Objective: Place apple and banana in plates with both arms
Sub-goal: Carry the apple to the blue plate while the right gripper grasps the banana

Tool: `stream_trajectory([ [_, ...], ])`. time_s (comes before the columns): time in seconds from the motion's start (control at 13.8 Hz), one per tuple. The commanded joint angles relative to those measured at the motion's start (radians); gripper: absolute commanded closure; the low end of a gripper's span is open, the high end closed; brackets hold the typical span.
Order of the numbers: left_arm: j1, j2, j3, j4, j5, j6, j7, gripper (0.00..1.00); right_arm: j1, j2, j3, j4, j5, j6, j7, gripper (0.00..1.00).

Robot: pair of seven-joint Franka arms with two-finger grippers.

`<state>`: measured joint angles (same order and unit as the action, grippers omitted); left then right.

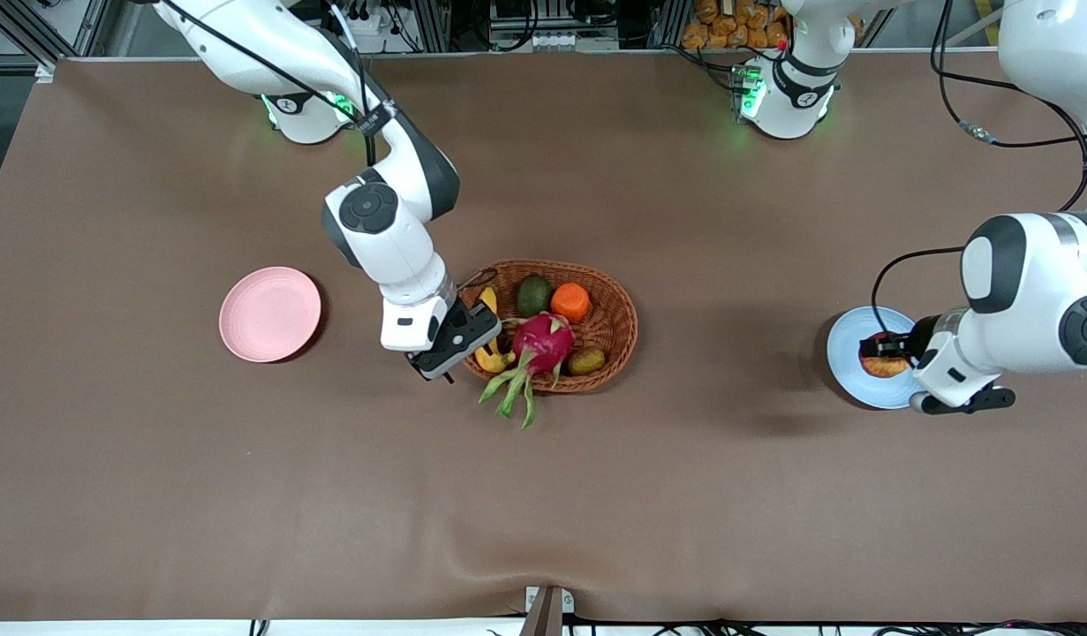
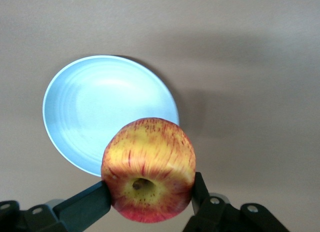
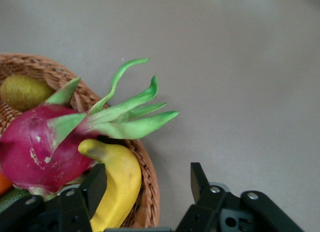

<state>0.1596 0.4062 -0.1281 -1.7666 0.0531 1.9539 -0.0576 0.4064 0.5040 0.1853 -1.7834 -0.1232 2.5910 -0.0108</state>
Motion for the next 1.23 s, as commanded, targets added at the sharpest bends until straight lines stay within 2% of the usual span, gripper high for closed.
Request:
stream_trajectory([
  [0.0, 0.056, -0.06, -0.013, -0.135, 0.014, 0.106, 0.076, 0.85, 0.003, 0.037, 0.02, -0.021, -0.012, 0.066, -0.083, 0.27],
  [0.14, 0.063, -0.055, -0.011, -0.201, 0.016, 0.195, 0.081, 0.85, 0.008, 0.048, 0.032, -0.021, -0.012, 0.058, -0.083, 0.27],
  [0.43, 0.109, -0.012, -0.01, -0.205, 0.039, 0.25, 0.154, 0.85, 0.018, 0.076, 0.039, -0.016, -0.012, 0.061, -0.083, 0.28],
  [0.58, 0.141, 0.009, -0.011, -0.203, 0.04, 0.258, 0.179, 0.83, 0.022, 0.09, 0.039, -0.01, -0.013, 0.066, -0.083, 0.38],
  [0.65, 0.152, 0.023, -0.013, -0.202, 0.039, 0.258, 0.191, 0.82, 0.022, 0.094, 0.039, 0.001, -0.012, 0.064, -0.075, 0.47],
  [0.87, 0.153, 0.062, -0.013, -0.197, 0.034, 0.278, 0.196, 0.82, 0.023, 0.129, 0.039, 0.036, -0.016, 0.069, -0.074, 0.56],
  [1.01, 0.153, 0.074, -0.013, -0.194, 0.03, 0.28, 0.196, 0.81, 0.026, 0.14, 0.039, 0.056, -0.012, 0.069, -0.069, 0.57],
  [1.08, 0.152, 0.077, -0.013, -0.192, 0.028, 0.28, 0.196, 0.79, 0.026, 0.142, 0.037, 0.062, -0.012, 0.069, -0.063, 0.56],
  [1.16, 0.152, 0.082, -0.013, -0.191, 0.027, 0.281, 0.196, 0.66, 0.026, 0.142, 0.037, 0.067, -0.012, 0.069, -0.06, 0.52],
])
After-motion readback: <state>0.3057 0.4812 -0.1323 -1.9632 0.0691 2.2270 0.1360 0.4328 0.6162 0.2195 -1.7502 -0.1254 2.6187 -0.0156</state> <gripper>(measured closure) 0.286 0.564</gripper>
